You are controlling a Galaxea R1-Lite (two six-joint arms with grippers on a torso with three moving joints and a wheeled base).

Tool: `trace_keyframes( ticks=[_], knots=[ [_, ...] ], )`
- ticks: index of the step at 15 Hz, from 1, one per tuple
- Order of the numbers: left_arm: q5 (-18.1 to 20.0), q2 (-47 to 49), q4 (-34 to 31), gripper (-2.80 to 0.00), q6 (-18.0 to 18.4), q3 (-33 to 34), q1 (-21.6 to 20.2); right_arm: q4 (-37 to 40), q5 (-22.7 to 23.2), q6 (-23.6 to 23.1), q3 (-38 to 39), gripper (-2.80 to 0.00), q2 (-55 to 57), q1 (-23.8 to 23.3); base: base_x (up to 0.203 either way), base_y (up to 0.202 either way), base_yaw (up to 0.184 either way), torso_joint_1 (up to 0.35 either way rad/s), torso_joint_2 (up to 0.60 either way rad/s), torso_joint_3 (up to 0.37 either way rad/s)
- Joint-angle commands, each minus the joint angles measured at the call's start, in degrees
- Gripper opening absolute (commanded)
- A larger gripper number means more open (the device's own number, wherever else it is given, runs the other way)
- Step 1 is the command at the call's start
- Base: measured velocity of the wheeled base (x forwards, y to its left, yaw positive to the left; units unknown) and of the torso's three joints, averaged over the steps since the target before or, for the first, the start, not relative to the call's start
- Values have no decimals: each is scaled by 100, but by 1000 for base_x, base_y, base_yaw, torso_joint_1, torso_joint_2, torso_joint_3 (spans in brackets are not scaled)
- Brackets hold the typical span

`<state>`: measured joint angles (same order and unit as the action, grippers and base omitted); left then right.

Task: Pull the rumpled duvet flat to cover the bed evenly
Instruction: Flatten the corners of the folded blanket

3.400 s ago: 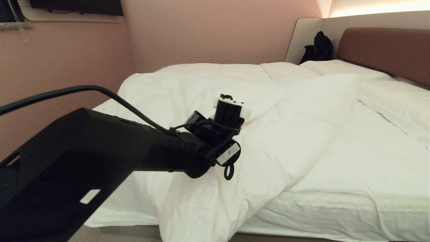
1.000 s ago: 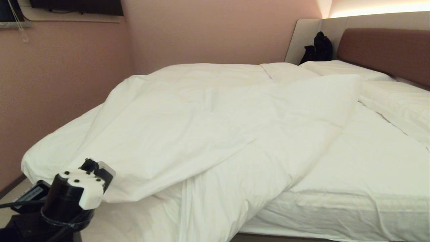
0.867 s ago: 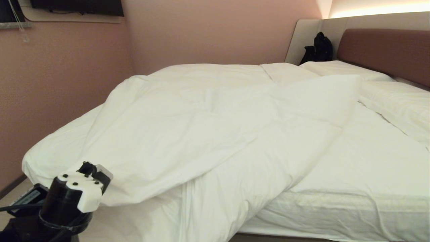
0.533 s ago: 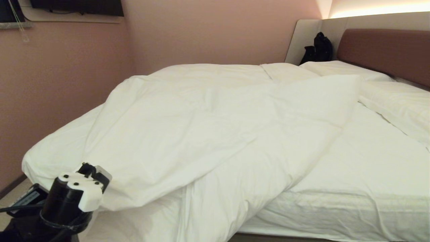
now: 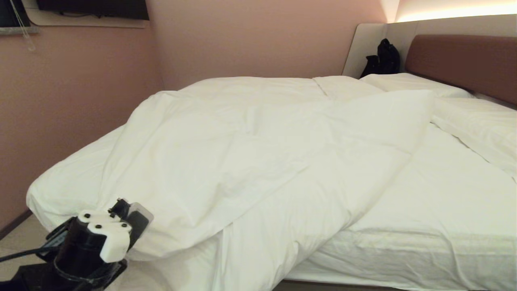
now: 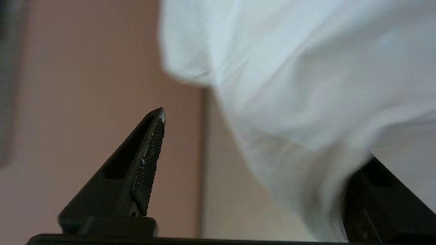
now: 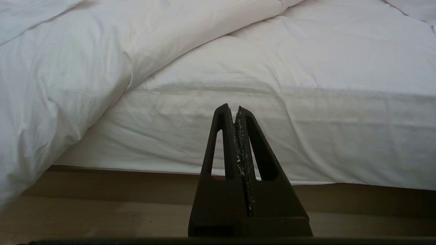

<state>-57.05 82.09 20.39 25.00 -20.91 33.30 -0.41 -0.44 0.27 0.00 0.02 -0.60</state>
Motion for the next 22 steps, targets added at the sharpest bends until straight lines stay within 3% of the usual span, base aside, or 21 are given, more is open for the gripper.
trace_keyframes(
  ticks=[1, 3, 6, 9, 16, 17, 22],
  knots=[
    [870, 140, 25, 0, -404, -163, 84, -2, 0, 0, 0, -280, -2, -2, 0, 0, 0, 0, 0, 0],
    [1699, 150, -43, 0, -903, -392, 88, -2, 0, 0, 0, -280, -2, -2, 0, 0, 0, 0, 0, 0],
    [2393, 157, -168, 0, -1596, -631, 89, -2, 0, 0, 0, -280, -2, -2, 0, 0, 0, 0, 0, 0],
    [3370, -69, -120, 0, -2421, -928, 90, -2, 0, 0, 0, -280, -2, -2, 0, 0, 0, 0, 0, 0],
    [5101, -1309, -98, 0, -2980, -1458, 97, -2, 0, 0, 0, -280, -2, -2, 0, 0, 0, 0, 0, 0],
    [5203, -1336, -97, -280, -3016, -1550, 93, -2, 0, 0, 0, -280, -2, -2, 0, 0, 0, 0, 0, 0],
    [5368, -1118, 190, -280, -2983, -2234, 98, -2, 0, 0, 0, -280, -2, -2, 0, 0, 0, 0, 0, 0]
  ],
)
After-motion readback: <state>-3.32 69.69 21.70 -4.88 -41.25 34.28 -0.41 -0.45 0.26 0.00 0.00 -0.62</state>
